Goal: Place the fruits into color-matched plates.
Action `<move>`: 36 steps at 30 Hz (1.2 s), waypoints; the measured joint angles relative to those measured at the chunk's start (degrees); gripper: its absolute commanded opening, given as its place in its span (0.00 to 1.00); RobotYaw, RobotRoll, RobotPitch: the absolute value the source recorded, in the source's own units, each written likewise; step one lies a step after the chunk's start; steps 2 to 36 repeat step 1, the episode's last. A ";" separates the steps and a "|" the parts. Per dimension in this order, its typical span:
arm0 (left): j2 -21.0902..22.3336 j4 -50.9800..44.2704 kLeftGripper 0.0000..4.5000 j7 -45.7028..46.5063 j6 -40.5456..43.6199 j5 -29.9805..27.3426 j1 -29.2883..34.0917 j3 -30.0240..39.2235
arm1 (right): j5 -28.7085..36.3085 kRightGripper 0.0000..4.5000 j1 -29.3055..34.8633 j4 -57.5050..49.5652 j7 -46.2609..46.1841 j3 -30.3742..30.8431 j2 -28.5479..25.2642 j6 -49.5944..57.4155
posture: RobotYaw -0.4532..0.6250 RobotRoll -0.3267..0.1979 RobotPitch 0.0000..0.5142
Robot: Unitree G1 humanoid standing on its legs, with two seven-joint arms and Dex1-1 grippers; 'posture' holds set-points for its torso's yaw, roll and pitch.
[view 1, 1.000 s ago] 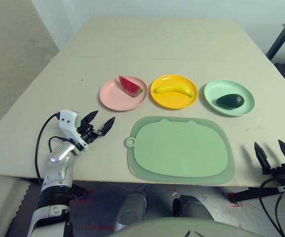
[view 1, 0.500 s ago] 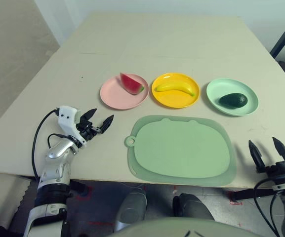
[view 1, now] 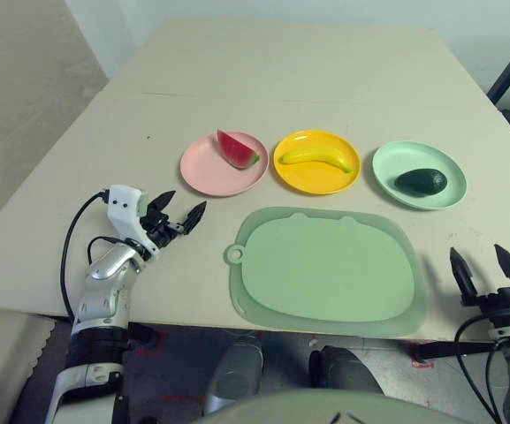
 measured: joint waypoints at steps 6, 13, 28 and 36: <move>0.00 0.92 0.99 -0.33 -0.63 0.01 -0.10 0.00 | 0.00 1.00 0.01 -0.14 0.00 0.00 0.00 0.00 | 0.61 0.62 0.17; 0.00 0.92 0.99 -0.33 -0.63 0.01 -0.10 0.00 | 0.00 1.00 0.01 -0.14 0.00 0.00 0.00 0.00 | 0.61 0.62 0.17; 0.00 0.92 0.99 -0.33 -0.63 0.01 -0.10 0.00 | 0.00 1.00 0.01 -0.14 0.00 0.00 0.00 0.00 | 0.61 0.62 0.17; 0.00 0.92 0.99 -0.33 -0.63 0.01 -0.10 0.00 | 0.00 1.00 0.01 -0.14 0.00 0.00 0.00 0.00 | 0.61 0.62 0.17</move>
